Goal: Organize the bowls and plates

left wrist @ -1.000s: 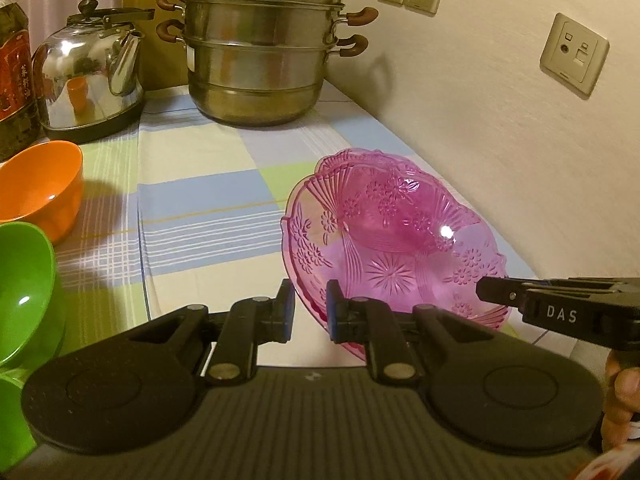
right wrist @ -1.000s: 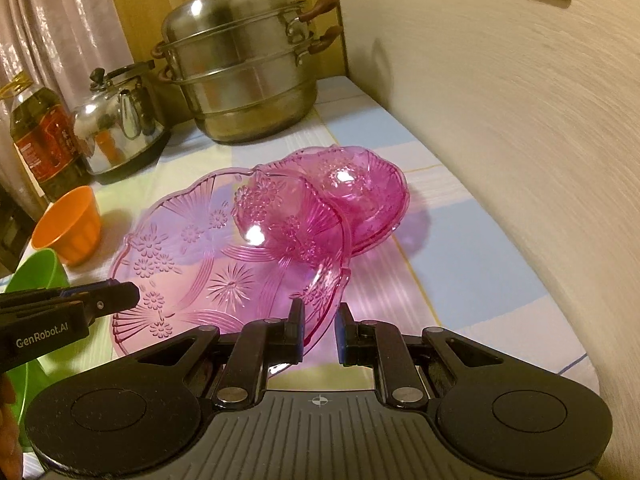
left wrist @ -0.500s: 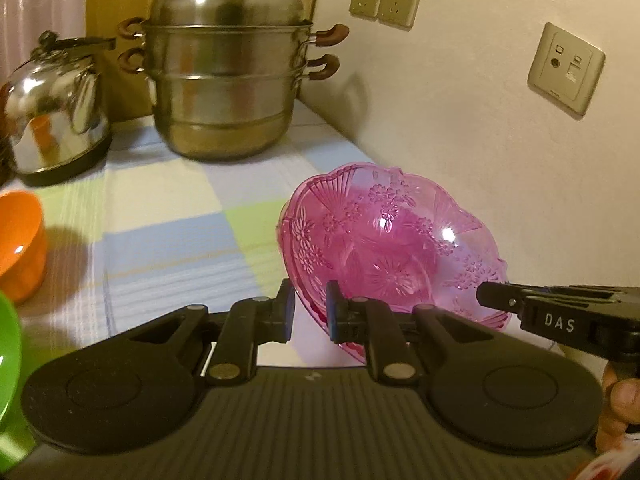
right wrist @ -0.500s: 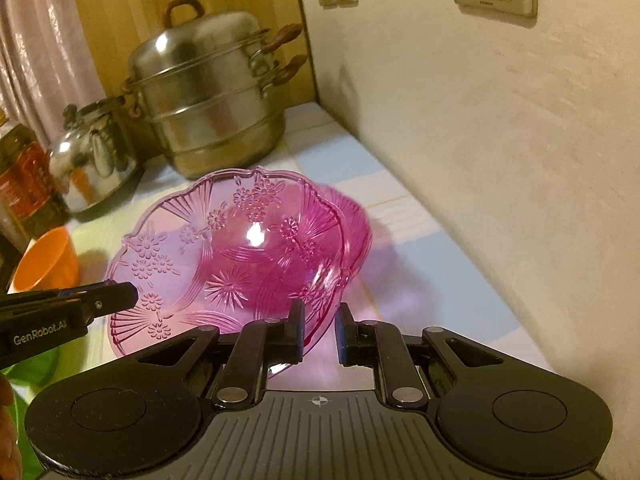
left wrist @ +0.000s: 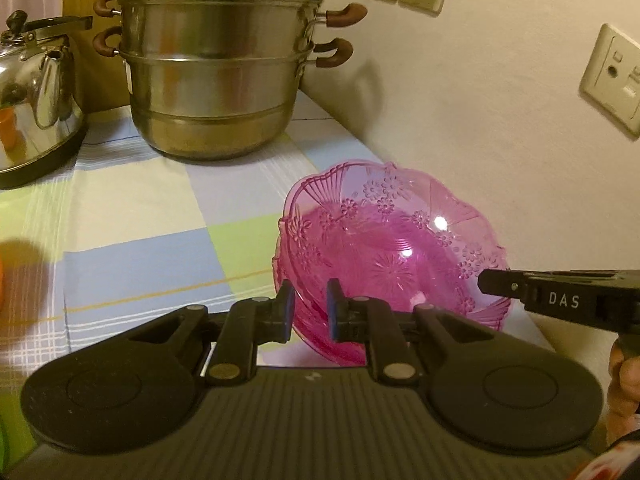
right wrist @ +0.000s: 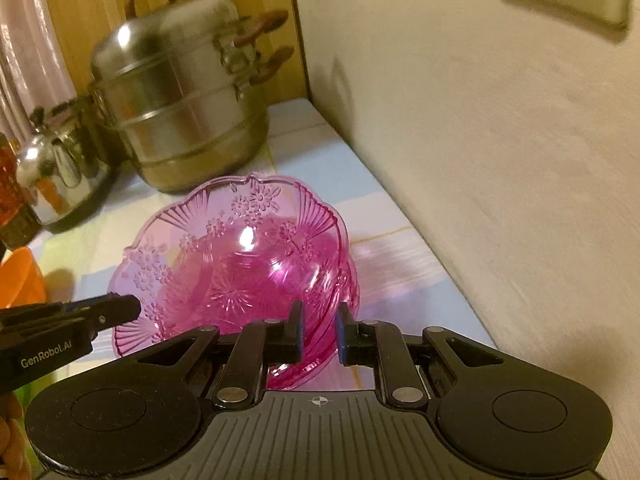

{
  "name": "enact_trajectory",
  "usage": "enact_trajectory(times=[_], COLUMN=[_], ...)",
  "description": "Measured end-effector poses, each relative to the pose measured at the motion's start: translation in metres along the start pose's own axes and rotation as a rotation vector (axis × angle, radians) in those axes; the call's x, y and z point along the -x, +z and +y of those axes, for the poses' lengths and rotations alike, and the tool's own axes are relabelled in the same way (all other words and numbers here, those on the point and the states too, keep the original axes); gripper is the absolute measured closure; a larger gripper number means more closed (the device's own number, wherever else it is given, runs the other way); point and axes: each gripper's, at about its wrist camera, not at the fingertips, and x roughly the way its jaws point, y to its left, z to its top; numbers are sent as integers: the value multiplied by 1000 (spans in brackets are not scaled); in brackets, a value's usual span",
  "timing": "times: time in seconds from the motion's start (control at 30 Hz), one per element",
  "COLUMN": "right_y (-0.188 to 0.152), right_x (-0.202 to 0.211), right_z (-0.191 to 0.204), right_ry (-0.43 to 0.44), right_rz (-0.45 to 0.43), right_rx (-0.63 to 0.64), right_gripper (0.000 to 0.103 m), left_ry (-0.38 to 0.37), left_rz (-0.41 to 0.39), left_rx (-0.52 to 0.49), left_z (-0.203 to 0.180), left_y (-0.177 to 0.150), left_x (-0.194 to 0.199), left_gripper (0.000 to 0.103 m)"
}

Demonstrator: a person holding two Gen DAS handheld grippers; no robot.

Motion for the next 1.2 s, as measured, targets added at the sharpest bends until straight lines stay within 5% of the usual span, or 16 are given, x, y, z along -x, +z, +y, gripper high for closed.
enact_trajectory(times=[1.0,1.13,1.2], right_y=[7,9,11], right_x=[-34,-35,-33], right_z=[4,3,-2], right_ry=[-55,-72,-50], right_rz=[65,40,30], right_rx=[54,58,21], right_gripper=[86,62,61], left_ry=[1,28,33], left_rz=[49,52,41], left_rx=[-7,-5,-3], left_z=[5,5,6], left_y=[-2,-3,-3], left_x=[-30,-31,-29], left_gripper=[84,77,76])
